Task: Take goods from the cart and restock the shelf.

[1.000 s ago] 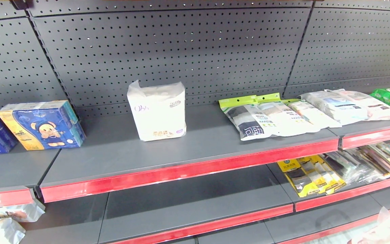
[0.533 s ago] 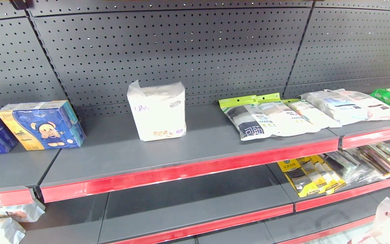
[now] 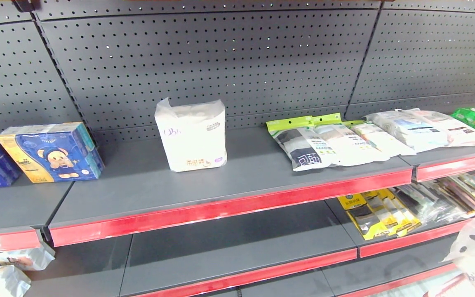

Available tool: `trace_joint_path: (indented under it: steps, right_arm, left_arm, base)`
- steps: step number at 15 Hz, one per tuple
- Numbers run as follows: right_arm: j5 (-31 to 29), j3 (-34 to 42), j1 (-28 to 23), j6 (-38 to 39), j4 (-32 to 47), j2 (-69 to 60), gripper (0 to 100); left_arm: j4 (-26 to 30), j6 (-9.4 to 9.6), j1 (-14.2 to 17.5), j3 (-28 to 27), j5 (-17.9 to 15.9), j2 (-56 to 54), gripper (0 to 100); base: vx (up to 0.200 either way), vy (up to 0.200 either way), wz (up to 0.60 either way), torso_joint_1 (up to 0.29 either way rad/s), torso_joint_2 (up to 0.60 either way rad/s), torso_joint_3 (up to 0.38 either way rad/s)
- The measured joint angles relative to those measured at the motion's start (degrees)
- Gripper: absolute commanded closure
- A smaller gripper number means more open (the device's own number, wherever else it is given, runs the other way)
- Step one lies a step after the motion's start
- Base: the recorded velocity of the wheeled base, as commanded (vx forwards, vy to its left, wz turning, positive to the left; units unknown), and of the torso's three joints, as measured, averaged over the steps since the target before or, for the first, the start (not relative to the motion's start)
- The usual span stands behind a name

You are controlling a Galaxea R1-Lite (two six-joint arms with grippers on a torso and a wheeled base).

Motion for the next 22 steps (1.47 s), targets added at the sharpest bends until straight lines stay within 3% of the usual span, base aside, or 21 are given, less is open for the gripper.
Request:
trace_joint_path:
  steps: [4,7,12,15,17,22]
  right_arm:
    - [2.49,0.22,0.00,5.23,0.52,-6.63,100]
    - [3.67,0.22,0.00,13.52,0.99,-11.50,100]
    - [2.93,0.96,0.00,32.68,6.33,-22.35,100]
    - [-1.89,1.60,0.24,42.70,9.11,-28.96,100]
    - [-5.06,2.39,5.12,48.75,9.61,-32.41,100]
    - [-10.45,4.35,29.32,63.31,9.76,-39.77,100]
  left_arm:
    - [0.00,0.00,0.00,0.00,-0.02,0.00,0]
    - [0.00,0.00,0.00,0.00,0.00,0.00,0]
    - [0.00,0.00,-0.02,0.00,0.00,0.00,0]
    - [0.00,-0.02,0.00,0.00,0.00,0.00,0]
    - [0.00,-0.02,0.00,0.00,-0.02,0.00,0]
    - [0.00,0.00,0.00,0.00,0.00,0.00,0]
  base:
    - [0.000,0.000,0.00,0.000,0.00,0.000]
    - [0.000,0.000,0.00,0.000,0.00,0.000]
    - [0.000,0.000,0.00,0.000,0.00,0.000]
    - [0.000,0.000,0.00,0.000,0.00,0.000]
    - [0.000,0.000,0.00,0.000,0.00,0.000]
    - [0.000,0.000,0.00,0.000,0.00,0.000]
